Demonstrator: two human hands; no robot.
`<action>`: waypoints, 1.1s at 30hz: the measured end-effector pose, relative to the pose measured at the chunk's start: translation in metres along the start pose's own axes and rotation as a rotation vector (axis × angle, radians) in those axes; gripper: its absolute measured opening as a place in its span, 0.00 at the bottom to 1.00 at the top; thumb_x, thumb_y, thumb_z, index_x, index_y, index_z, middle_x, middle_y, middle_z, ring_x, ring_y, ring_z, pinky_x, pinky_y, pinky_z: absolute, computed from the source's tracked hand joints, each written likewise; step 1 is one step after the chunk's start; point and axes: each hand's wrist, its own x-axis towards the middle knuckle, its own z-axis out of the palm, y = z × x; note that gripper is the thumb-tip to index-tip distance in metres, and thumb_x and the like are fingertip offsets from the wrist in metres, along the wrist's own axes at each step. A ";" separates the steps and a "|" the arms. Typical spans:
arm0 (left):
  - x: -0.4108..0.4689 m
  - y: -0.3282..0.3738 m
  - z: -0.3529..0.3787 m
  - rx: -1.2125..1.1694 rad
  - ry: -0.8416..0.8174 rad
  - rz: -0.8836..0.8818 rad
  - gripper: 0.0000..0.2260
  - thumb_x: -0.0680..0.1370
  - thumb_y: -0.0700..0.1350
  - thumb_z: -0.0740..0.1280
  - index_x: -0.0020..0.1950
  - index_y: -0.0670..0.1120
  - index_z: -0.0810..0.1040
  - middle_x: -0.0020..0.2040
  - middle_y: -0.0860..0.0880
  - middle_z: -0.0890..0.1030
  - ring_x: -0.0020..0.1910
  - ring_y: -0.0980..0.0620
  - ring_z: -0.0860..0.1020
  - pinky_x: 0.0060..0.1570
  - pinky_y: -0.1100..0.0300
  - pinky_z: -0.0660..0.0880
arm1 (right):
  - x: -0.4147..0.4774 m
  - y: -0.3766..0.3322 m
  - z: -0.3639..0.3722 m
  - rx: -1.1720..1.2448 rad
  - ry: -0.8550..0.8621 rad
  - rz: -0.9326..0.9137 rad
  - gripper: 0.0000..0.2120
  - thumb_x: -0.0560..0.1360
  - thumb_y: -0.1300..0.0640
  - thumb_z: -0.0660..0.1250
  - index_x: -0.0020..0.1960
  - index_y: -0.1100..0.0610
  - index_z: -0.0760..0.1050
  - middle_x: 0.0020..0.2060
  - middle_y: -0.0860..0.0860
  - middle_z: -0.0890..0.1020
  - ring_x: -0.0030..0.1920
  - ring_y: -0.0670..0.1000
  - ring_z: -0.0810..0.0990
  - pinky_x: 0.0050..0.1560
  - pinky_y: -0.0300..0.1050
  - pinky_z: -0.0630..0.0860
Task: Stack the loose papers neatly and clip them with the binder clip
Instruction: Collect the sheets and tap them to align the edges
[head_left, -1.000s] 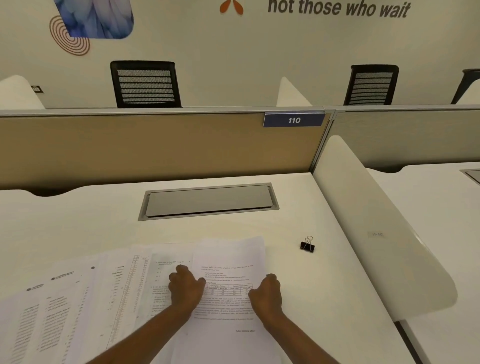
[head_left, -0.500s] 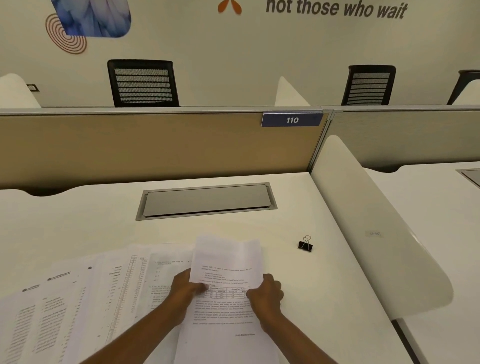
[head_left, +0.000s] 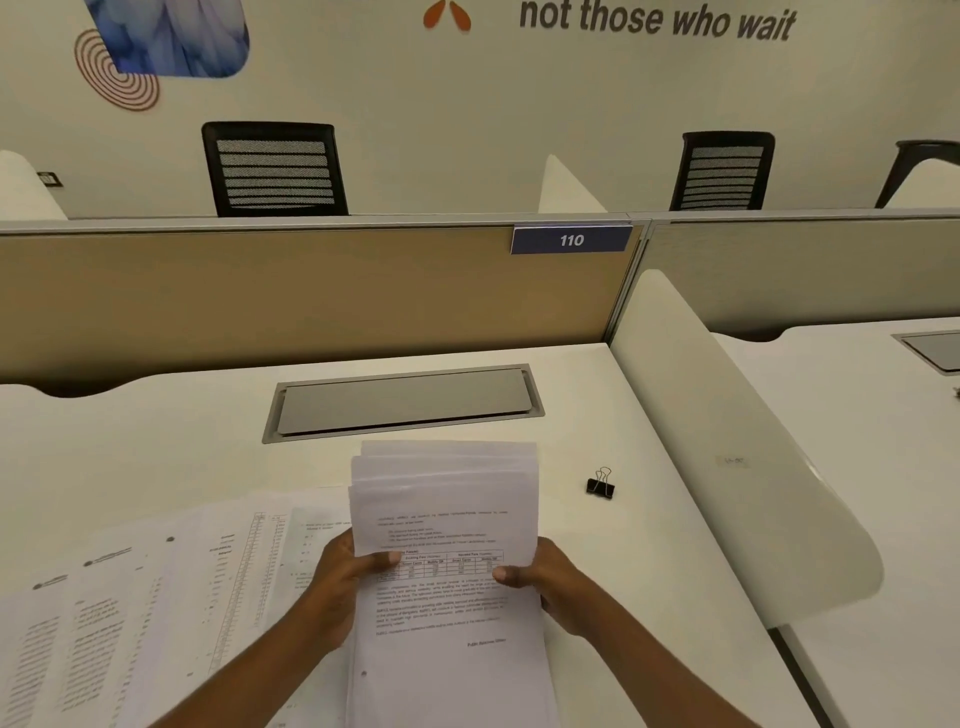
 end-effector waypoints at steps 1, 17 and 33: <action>0.000 0.001 0.002 0.004 0.001 0.005 0.29 0.56 0.43 0.78 0.56 0.39 0.79 0.51 0.37 0.84 0.47 0.36 0.84 0.42 0.47 0.82 | -0.002 0.001 0.004 0.039 0.028 -0.017 0.22 0.70 0.62 0.73 0.63 0.58 0.75 0.59 0.57 0.81 0.59 0.58 0.80 0.62 0.58 0.75; -0.005 0.073 0.025 0.102 -0.088 0.192 0.37 0.51 0.58 0.82 0.57 0.48 0.79 0.51 0.43 0.85 0.50 0.39 0.83 0.45 0.43 0.81 | -0.022 -0.070 0.031 0.174 0.455 -0.283 0.13 0.66 0.68 0.75 0.49 0.61 0.80 0.43 0.56 0.87 0.44 0.59 0.85 0.41 0.52 0.83; -0.001 0.036 0.024 0.190 0.069 0.264 0.25 0.57 0.57 0.75 0.53 0.53 0.80 0.49 0.50 0.86 0.49 0.47 0.83 0.42 0.57 0.81 | -0.001 -0.013 0.026 0.103 0.509 -0.471 0.17 0.63 0.57 0.74 0.51 0.59 0.81 0.47 0.56 0.85 0.49 0.57 0.83 0.47 0.46 0.81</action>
